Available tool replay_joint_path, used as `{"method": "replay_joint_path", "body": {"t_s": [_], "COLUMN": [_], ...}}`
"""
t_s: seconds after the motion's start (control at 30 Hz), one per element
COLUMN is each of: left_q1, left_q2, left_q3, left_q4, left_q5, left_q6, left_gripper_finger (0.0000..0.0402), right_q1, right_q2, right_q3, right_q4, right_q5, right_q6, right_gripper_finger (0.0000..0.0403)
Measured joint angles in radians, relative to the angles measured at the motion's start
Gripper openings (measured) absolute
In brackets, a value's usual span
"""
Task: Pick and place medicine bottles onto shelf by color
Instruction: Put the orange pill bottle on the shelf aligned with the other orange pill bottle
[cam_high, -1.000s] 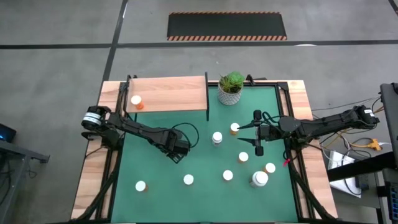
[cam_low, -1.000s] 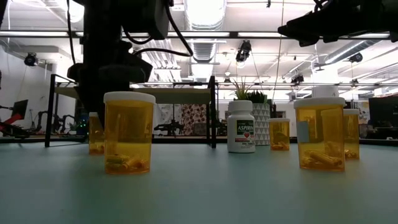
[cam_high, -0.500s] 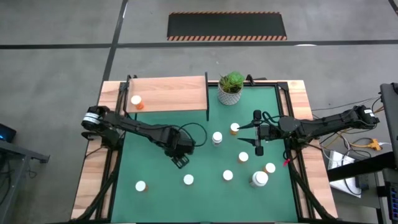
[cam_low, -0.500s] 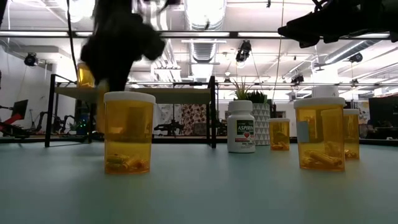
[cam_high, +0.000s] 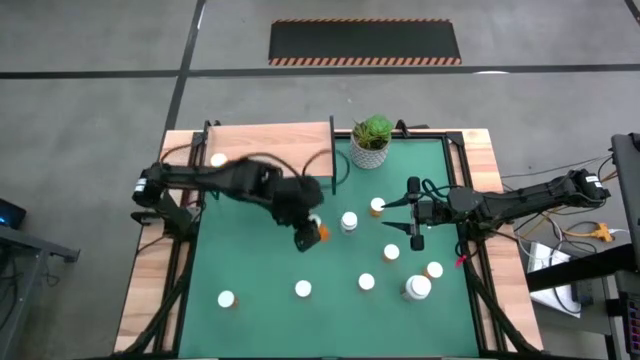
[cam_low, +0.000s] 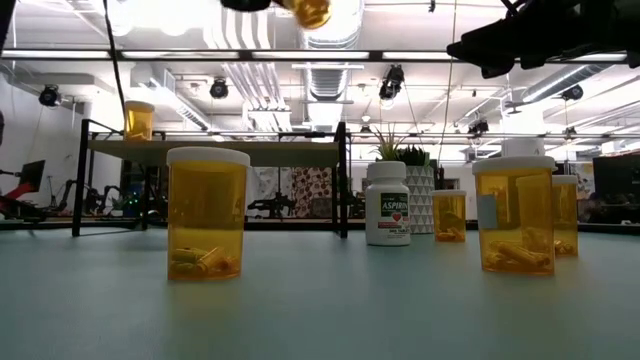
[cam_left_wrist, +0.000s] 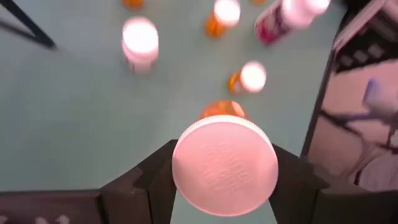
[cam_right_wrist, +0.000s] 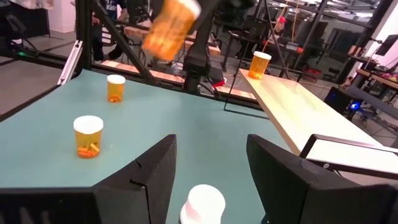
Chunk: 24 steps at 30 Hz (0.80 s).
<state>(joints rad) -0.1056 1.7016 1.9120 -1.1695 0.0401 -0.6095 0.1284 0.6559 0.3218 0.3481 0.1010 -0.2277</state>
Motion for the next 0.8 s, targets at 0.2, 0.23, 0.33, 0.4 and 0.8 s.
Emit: {"method": "replay_joint_path", "body": {"t_s": [0.2,0.23,0.33,0.4,0.8], "left_q1": [0.142,0.176,0.282,0.359,0.797], "left_q2": [0.0,0.0,0.0,0.0,-0.006], "left_q3": [0.125,0.142,0.187,0.204,0.144], "left_q4": [-0.139,-0.168,-0.257,-0.29,-0.351], "left_q5": [-0.041,-0.061,-0.111,-0.131,-0.146], "left_q6": [0.151,0.169,0.247,0.296,0.445], "left_gripper_finger": [0.018,0.018,0.018,0.018,0.018], "right_q1": [0.0,0.0,0.0,0.0,0.0], "right_q2": [0.0,0.0,0.0,0.0,0.0], "right_q3": [0.0,0.0,0.0,0.0,0.0], "right_q4": [0.0,0.0,0.001,0.005,-0.001], "right_q5": [0.0,0.0,0.0,0.0,0.001], "right_q6": [-0.002,-0.003,-0.009,-0.01,0.003], "right_gripper_finger": [0.0187,0.0187,0.0187,0.0187,0.0187]}}
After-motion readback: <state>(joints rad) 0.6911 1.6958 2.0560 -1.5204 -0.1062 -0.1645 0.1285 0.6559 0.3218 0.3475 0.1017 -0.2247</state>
